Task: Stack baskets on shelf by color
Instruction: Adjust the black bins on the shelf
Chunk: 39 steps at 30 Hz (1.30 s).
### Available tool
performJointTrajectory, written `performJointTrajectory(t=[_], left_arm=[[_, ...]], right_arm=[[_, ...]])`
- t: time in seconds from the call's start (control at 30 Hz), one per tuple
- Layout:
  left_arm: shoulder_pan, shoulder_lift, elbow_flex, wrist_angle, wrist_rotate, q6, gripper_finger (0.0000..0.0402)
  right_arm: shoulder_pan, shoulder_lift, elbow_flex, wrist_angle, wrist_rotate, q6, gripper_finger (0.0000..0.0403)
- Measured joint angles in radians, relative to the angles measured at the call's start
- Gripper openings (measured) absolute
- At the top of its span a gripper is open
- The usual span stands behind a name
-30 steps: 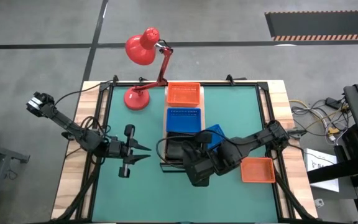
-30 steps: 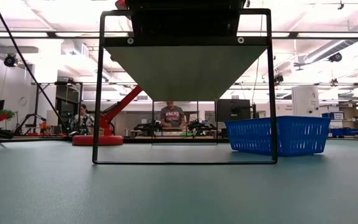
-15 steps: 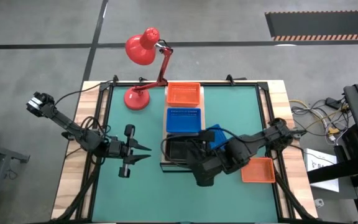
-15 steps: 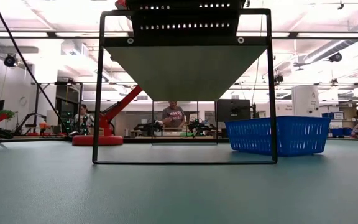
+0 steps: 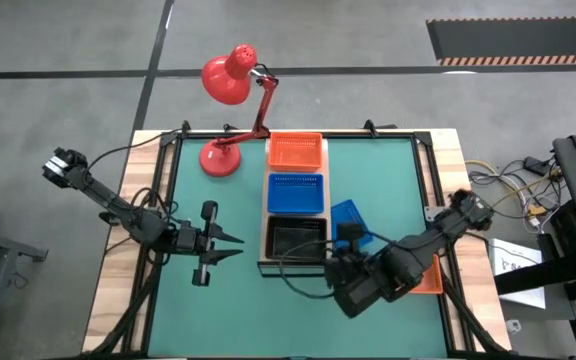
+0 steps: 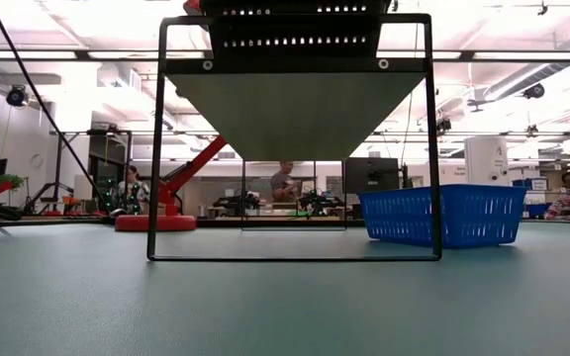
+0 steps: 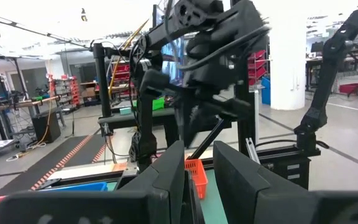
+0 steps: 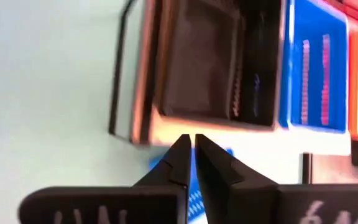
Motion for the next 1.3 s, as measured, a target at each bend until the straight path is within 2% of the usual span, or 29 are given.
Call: performJointTrajectory(t=[0.13, 0.4, 0.63, 1.03, 1.3], left_arm=[[0.0, 0.0, 0.0, 0.001, 0.0, 0.0, 0.007], [0.0, 0.0, 0.002, 0.002, -0.005, 0.0, 0.007], [0.0, 0.003, 0.001, 0.0, -0.005, 0.008, 0.007], [0.0, 0.005, 0.001, -0.001, -0.004, 0.01, 0.007], [0.001, 0.005, 0.0, -0.001, -0.003, 0.011, 0.007]], right_arm=[[0.0, -0.115, -0.173, 0.05, 0.0, 0.028, 0.0009], [-0.003, -0.35, -0.527, 0.398, 0.0, -0.072, 0.0009], [-0.004, -0.495, -0.794, 0.669, 0.009, -0.185, 0.0009], [-0.069, -0.599, -1.055, 0.946, -0.008, -0.216, 0.0008], [-0.076, -0.6, -1.125, 1.033, -0.028, -0.214, 0.0008]])
